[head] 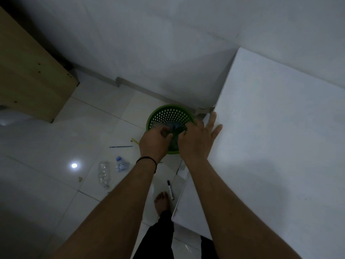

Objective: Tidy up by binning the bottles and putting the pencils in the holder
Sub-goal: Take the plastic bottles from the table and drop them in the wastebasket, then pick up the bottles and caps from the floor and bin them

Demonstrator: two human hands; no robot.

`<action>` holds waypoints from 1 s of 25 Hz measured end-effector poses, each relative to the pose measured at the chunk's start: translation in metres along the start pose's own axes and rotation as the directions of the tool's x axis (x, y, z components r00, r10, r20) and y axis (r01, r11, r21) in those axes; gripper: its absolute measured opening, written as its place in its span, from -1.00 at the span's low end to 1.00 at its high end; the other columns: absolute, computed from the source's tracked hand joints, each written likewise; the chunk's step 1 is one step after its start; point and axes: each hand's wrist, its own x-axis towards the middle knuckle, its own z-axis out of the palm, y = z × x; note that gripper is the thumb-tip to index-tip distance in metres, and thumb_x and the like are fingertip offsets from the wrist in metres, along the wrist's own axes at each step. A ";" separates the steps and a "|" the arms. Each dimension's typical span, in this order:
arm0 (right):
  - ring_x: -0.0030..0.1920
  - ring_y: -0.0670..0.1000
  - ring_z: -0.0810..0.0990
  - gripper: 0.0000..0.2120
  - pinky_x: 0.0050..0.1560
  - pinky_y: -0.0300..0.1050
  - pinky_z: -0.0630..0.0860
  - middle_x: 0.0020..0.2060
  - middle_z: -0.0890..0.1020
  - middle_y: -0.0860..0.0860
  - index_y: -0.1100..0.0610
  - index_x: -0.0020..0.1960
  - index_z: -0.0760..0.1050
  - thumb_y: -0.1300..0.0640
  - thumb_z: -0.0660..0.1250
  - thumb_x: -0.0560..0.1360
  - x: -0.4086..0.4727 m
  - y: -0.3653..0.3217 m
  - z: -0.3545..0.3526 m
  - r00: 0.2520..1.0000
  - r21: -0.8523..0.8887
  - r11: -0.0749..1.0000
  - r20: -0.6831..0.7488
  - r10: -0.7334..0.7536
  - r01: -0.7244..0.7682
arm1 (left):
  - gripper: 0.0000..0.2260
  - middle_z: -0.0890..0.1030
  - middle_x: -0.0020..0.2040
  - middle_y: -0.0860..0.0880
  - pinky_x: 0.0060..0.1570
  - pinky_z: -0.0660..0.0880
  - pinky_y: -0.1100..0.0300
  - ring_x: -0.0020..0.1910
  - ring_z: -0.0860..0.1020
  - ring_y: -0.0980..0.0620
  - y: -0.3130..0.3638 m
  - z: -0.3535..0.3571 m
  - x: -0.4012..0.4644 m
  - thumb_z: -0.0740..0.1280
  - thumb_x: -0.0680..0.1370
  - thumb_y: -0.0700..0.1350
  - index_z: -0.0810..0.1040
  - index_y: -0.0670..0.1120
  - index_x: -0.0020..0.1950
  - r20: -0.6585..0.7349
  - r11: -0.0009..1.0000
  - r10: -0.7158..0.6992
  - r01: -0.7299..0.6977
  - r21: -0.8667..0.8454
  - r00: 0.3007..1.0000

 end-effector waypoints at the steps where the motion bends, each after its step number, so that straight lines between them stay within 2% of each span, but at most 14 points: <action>1: 0.58 0.23 -0.02 -0.75 0.52 0.33 -0.17 0.34 0.53 0.07 0.05 0.08 0.64 0.09 0.26 0.47 -0.002 0.001 -0.006 1.000 0.024 1.000 0.012 -0.012 0.012 | -0.78 0.69 0.01 -0.01 -0.14 0.53 0.20 -0.06 0.62 -0.02 0.003 -0.007 -0.008 0.40 0.53 0.04 0.63 0.03 0.14 0.001 0.999 0.034 -0.034 0.026 0.999; 3: 0.55 0.20 0.11 -0.72 0.53 0.25 -0.02 0.37 0.50 0.07 0.05 0.15 0.62 0.09 0.26 0.49 -0.010 0.003 -0.022 0.999 0.102 0.994 0.038 -0.036 0.032 | -0.79 0.69 0.00 0.01 -0.12 0.56 0.15 -0.06 0.62 0.00 0.008 -0.021 -0.027 0.38 0.54 0.05 0.62 0.04 0.13 -0.019 0.992 0.091 -0.089 0.085 0.996; 4: 0.50 0.18 0.22 -0.70 0.50 0.20 0.11 0.35 0.51 0.07 0.06 0.17 0.61 0.09 0.26 0.49 -0.015 0.002 -0.030 0.998 0.147 0.988 0.041 -0.044 0.037 | -0.79 0.69 0.00 0.02 -0.11 0.57 0.14 -0.06 0.62 0.01 0.011 -0.028 -0.036 0.37 0.54 0.06 0.62 0.04 0.13 -0.032 0.989 0.105 -0.102 0.104 0.994; 6: 0.35 0.13 0.40 -0.69 0.36 0.11 0.35 0.26 0.57 0.07 0.10 0.17 0.61 0.10 0.26 0.48 -0.028 0.002 -0.044 0.998 0.221 0.974 0.016 -0.057 0.052 | -0.79 0.69 0.00 0.04 -0.11 0.57 0.14 -0.06 0.61 0.02 0.018 -0.038 -0.055 0.38 0.53 0.08 0.62 0.06 0.12 -0.066 0.988 0.108 -0.100 0.118 0.992; 8: 0.26 0.12 0.47 -0.71 0.27 0.07 0.45 0.20 0.60 0.07 0.12 0.15 0.61 0.11 0.27 0.47 -0.048 0.005 -0.058 0.995 0.246 0.964 -0.016 -0.097 0.098 | -0.79 0.69 -0.02 0.06 -0.11 0.56 0.15 -0.06 0.61 0.03 0.026 -0.046 -0.080 0.38 0.52 0.09 0.63 0.08 0.11 -0.107 0.986 0.112 -0.098 0.132 0.988; 13: 0.16 0.10 0.54 -0.74 0.10 0.00 0.51 0.10 0.64 0.08 0.14 0.13 0.61 0.13 0.25 0.50 -0.110 0.026 -0.083 0.957 0.236 0.927 -0.070 -0.282 0.290 | -0.83 0.68 -0.06 0.06 -0.13 0.58 0.10 -0.13 0.62 0.03 0.034 -0.054 -0.162 0.39 0.52 0.08 0.63 0.08 0.06 -0.203 0.996 0.063 -0.049 0.075 0.977; 16: 0.09 0.08 0.54 -0.79 -0.01 -0.05 0.49 0.02 0.64 0.07 0.16 0.08 0.60 0.14 0.27 0.51 -0.151 0.043 -0.086 0.931 0.246 0.898 -0.075 -0.358 0.365 | -0.85 0.68 -0.08 0.07 -0.17 0.54 0.18 -0.15 0.60 0.06 0.024 -0.048 -0.217 0.38 0.52 0.07 0.64 0.07 0.05 -0.242 0.996 0.028 -0.007 0.086 0.970; 21: 0.05 0.09 0.59 -0.80 -0.01 0.01 0.55 0.01 0.67 0.07 0.13 0.08 0.62 0.14 0.35 0.47 -0.218 0.060 -0.068 0.894 0.267 0.855 -0.067 -0.443 0.444 | -0.80 0.67 -0.04 0.11 -0.08 0.49 0.21 -0.09 0.59 0.12 -0.012 -0.045 -0.283 0.36 0.53 0.10 0.61 0.11 0.12 -0.248 0.991 -0.077 0.103 0.091 0.966; 25: 0.07 0.07 0.60 -0.79 0.01 0.01 0.57 0.05 0.68 0.03 0.09 0.10 0.63 0.12 0.36 0.48 -0.263 0.051 -0.048 0.865 0.261 0.828 -0.060 -0.499 0.496 | -0.80 0.67 -0.03 0.11 -0.12 0.48 0.23 -0.09 0.59 0.13 -0.049 -0.048 -0.316 0.35 0.54 0.11 0.60 0.12 0.13 -0.244 0.983 -0.132 0.159 0.093 0.961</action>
